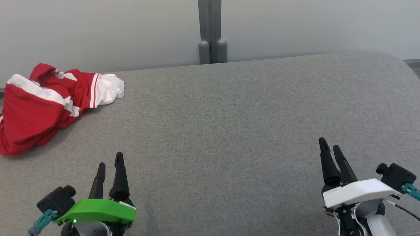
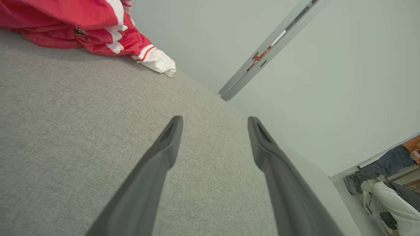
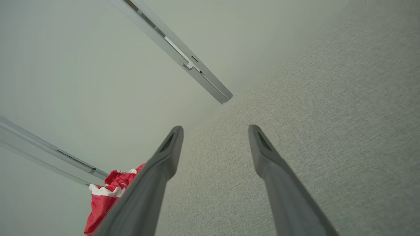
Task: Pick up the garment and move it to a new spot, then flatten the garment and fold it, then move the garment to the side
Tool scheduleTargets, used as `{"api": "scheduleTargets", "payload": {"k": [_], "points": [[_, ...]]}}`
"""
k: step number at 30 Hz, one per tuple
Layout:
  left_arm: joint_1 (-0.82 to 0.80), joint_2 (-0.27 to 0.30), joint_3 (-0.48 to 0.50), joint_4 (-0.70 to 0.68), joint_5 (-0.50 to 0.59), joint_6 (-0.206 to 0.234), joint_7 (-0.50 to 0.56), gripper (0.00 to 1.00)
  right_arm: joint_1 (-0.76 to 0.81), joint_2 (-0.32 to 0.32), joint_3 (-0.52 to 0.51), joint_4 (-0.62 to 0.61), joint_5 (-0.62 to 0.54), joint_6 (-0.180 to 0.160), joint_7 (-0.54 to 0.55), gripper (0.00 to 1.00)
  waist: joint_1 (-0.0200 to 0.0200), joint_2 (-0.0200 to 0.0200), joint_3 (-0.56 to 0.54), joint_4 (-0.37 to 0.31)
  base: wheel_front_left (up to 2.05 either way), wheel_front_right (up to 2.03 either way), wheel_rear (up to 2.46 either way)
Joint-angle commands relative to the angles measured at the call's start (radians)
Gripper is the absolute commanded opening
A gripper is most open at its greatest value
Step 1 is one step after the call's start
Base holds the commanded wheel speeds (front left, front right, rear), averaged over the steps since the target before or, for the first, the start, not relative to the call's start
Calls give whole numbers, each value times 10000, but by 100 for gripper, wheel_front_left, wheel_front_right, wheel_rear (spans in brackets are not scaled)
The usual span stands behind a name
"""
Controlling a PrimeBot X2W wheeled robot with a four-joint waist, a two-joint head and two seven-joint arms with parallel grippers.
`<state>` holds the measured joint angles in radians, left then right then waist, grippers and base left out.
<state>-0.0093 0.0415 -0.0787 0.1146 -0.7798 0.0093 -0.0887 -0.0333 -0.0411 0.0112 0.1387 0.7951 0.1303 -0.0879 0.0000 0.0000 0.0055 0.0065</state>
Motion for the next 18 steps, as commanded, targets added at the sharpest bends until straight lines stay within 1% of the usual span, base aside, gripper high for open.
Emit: {"api": "scheduleTargets", "payload": {"k": [1, 5, 18], "points": [[21, 72, -31, -183, 435, 78, -104, 100, -37, -57, 61, -166, -423, 3, -115, 100, 0, 0, 2, 0, 0, 0, 0], [129, 76, -62, -220, 1003, 135, -225, 100, -39, -60, 161, -161, -1200, 3, -240, 100, 0, 0, 2, 6, 0, 0, 0], [309, 106, -210, -13, 2511, 176, -584, 100, 12, -72, 375, 34, -2943, 4, -589, 100, 0, 0, -21, 44, 0, 0, 0]]}}
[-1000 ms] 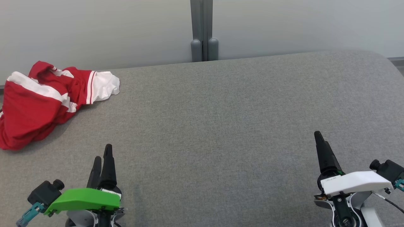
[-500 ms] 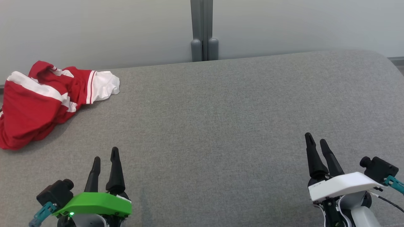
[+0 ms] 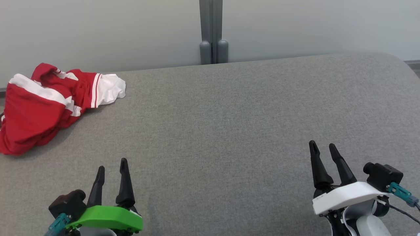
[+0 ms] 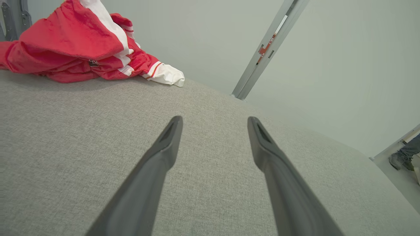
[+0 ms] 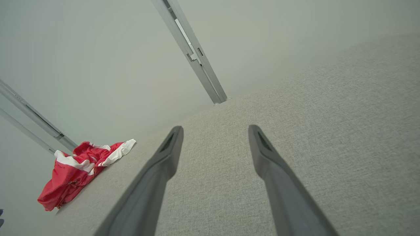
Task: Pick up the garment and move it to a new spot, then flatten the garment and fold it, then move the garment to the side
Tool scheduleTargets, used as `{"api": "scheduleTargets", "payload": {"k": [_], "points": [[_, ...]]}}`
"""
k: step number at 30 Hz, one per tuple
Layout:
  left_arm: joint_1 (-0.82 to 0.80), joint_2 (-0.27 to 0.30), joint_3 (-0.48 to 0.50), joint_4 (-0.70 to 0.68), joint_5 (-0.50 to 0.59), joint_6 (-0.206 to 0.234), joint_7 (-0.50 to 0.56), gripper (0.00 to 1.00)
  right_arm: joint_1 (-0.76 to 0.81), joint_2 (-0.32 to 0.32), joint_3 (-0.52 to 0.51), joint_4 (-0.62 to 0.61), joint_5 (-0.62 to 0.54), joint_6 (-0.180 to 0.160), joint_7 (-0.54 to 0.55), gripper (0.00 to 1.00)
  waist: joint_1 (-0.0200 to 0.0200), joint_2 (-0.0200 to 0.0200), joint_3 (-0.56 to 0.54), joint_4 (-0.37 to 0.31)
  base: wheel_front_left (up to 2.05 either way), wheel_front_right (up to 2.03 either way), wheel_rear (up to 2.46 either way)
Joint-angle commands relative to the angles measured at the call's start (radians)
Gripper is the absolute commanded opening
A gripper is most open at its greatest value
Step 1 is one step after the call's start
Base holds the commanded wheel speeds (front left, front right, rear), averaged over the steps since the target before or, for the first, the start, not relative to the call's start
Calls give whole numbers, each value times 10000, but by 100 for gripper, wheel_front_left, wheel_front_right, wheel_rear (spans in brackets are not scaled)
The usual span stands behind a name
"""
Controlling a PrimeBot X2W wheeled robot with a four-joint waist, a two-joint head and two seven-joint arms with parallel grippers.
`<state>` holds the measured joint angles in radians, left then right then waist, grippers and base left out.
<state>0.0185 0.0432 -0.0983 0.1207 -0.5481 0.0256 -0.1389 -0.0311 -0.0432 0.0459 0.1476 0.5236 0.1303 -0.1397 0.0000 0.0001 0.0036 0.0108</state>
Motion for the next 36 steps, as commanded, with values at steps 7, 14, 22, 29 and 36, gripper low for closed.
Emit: {"api": "scheduleTargets", "payload": {"k": [7, 14, 22, 29, 36], "points": [[13, 102, -72, 145, 920, 27, -266, 100, -26, -58, 108, 13, -1053, 4, -259, 100, 0, -1, -15, 3, 0, 0, 0], [37, 101, -93, 294, 1464, 80, -422, 100, -12, -65, 164, 17, -1729, 4, -419, 100, 0, -1, -20, 3, 0, 0, 0], [104, 90, -38, 369, 1660, 60, -610, 100, -6, -71, 256, -55, -2573, 4, -601, 100, 0, -1, -27, 27, 0, 0, 0], [168, 90, -100, 483, 2140, 116, -757, 100, 14, -77, 328, -98, -3148, 5, -762, 100, 0, -1, -54, 29, 0, 0, 0], [262, 94, -133, 568, 2530, 204, -896, 100, 90, -80, 331, -7, -3648, 5, -889, 100, 0, -1, -100, 27, 0, 0, 0]]}}
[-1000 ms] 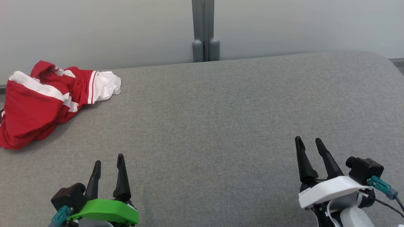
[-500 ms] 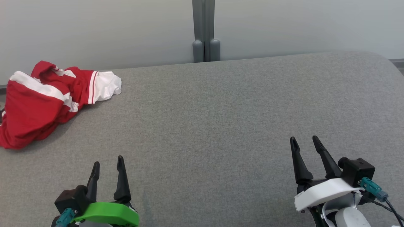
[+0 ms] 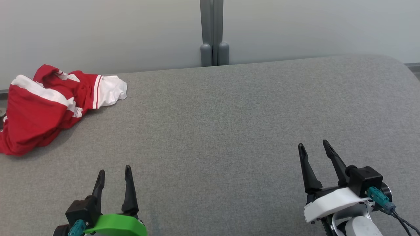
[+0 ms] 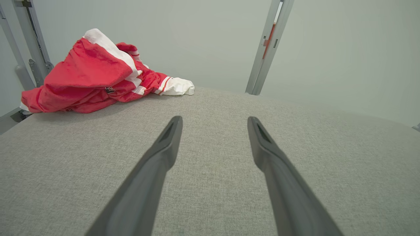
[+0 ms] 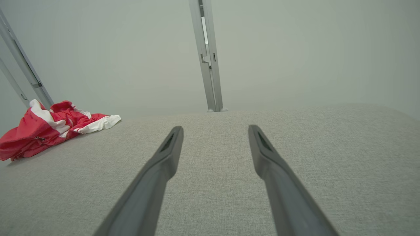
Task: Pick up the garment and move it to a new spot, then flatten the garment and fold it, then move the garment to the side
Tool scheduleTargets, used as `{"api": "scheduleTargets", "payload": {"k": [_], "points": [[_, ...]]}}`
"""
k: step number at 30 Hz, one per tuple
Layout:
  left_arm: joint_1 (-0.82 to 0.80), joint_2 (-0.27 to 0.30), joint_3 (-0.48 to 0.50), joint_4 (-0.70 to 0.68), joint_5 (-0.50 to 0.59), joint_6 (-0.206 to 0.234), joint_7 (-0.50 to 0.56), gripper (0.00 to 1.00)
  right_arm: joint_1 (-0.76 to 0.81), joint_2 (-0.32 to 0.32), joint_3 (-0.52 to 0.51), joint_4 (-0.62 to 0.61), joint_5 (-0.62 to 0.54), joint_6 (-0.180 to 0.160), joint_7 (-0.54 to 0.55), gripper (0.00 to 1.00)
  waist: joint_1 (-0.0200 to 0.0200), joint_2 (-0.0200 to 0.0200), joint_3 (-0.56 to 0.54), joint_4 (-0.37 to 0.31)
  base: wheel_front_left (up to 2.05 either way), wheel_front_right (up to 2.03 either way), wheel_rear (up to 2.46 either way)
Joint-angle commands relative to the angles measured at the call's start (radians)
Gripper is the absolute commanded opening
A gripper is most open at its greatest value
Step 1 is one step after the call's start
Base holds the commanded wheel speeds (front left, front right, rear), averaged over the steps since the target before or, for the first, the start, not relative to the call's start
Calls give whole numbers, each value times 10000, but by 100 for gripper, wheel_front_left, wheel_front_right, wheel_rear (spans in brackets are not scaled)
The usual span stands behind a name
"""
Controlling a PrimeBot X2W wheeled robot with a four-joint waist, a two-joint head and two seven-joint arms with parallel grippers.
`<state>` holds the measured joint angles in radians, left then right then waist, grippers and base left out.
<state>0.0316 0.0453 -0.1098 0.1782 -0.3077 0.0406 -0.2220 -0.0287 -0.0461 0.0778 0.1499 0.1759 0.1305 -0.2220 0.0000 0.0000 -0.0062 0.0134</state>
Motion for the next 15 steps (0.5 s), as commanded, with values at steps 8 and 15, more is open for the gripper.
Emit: {"api": "scheduleTargets", "payload": {"k": [8, 15], "points": [[155, 77, -67, 206, 502, 127, -210, 100, 92, -55, 13, 27, -679, 3, -222, 100, 0, 0, -44, 9, 0, 0, 0], [161, 81, -134, 366, 712, 187, -376, 100, 92, -58, 8, 109, -1139, 2, -371, 100, 0, 0, -60, 20, 0, 0, 0]]}}
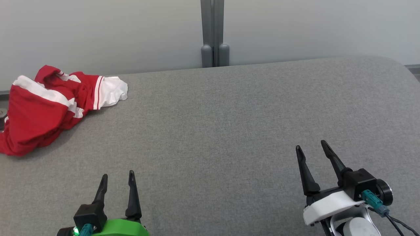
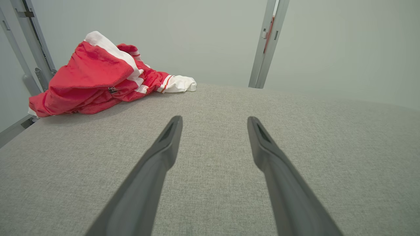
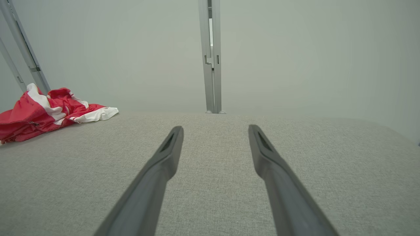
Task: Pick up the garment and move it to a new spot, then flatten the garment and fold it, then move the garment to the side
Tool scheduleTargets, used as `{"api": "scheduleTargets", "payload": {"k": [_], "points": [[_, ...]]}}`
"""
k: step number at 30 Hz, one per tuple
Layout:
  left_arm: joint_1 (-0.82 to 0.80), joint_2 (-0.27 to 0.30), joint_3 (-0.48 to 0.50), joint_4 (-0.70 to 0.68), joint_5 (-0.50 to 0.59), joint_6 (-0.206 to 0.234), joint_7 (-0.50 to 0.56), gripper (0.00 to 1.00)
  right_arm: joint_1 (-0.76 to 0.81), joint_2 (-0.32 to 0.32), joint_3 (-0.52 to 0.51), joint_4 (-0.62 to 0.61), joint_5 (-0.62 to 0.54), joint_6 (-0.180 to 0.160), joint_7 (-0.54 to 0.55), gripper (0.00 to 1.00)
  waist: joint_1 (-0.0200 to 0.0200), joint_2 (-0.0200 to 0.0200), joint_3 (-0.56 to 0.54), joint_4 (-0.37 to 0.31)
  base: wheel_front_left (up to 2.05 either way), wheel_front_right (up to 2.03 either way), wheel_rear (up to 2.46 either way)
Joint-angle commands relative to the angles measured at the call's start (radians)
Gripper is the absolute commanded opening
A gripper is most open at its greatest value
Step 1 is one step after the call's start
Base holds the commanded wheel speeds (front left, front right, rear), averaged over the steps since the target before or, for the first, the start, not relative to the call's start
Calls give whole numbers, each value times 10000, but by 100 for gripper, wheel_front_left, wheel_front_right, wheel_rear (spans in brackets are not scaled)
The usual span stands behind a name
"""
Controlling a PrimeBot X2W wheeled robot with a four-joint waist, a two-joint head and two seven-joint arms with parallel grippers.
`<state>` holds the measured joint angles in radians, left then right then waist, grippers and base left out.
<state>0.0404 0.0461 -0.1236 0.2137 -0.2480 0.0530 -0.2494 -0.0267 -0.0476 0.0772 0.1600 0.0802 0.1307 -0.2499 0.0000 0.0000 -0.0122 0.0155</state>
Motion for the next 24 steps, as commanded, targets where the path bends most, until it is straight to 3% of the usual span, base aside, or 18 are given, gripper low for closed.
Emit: {"api": "scheduleTargets", "payload": {"k": [1, 24], "points": [[79, 74, -5, 14, 166, 79, -102, 100, 76, -42, 24, 16, -213, 0, -95, 100, 0, 0, -1, -2, 0, 0, 0], [165, 74, -43, -78, 471, 188, -156, 100, 4, -44, 3, 325, -127, 1, -160, 100, 0, 0, -2, 9, 0, 0, 0]]}}
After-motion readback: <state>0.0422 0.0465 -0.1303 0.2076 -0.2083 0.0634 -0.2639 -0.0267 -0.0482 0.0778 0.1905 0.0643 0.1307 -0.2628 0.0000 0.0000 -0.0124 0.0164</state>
